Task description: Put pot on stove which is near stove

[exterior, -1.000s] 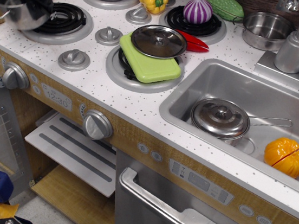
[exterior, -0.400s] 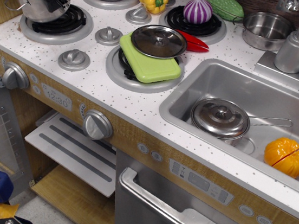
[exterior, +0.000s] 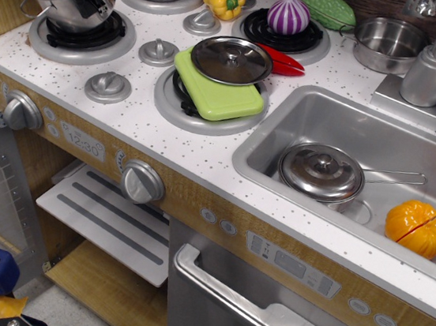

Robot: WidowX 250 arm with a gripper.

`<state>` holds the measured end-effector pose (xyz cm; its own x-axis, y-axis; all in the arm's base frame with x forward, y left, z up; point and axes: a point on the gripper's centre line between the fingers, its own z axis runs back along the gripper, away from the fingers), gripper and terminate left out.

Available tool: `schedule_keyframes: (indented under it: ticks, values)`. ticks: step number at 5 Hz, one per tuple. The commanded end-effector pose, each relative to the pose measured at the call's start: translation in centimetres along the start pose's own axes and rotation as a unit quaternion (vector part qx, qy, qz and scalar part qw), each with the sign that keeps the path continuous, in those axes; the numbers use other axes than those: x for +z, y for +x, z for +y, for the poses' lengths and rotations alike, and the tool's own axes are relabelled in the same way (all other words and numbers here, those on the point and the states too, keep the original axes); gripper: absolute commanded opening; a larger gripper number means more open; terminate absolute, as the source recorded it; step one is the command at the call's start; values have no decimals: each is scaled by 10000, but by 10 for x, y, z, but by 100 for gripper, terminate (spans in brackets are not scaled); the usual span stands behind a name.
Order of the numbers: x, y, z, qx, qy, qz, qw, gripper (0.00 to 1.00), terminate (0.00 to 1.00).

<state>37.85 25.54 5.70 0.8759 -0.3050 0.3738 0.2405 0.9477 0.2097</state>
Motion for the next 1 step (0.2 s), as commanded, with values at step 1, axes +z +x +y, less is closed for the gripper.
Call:
schedule_keyframes:
  ticks: [1]
  values:
    - [19, 9, 14, -64, 241, -210, 9995, 100, 100]
